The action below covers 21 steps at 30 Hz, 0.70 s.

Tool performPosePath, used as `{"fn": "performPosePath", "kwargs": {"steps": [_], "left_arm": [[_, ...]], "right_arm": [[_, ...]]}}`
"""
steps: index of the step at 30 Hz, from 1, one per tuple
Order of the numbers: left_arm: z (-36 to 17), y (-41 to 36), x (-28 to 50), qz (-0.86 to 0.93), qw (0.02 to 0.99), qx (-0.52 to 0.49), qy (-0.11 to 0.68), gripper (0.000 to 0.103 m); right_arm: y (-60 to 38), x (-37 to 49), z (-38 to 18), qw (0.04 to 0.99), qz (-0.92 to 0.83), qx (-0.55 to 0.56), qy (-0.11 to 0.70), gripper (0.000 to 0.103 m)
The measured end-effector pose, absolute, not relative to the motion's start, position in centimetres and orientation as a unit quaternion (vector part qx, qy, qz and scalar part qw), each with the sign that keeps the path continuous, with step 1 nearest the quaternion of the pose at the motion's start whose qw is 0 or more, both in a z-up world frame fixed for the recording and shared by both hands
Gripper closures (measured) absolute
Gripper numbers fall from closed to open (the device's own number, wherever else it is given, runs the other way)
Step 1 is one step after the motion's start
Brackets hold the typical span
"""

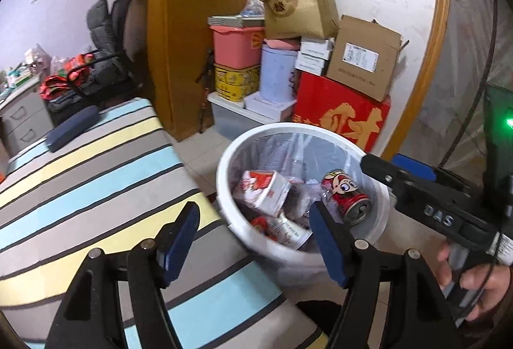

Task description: Collect trash

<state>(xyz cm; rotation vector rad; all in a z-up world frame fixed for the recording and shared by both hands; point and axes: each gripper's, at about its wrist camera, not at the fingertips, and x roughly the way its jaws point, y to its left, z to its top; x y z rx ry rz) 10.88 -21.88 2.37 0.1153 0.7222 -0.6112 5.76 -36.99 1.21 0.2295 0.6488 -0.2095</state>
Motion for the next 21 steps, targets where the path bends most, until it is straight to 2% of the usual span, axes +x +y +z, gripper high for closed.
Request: {"fn": "performPosePath", "kwargs": {"steps": [21], "left_arm": [[2.7,-11.2,4.6,-0.149,0.942,0.03,0.298,0.03]], "right_arm": [[-29.0,2.8,1.4,0.959,-0.012,0.058,0.278,0.037]]}}
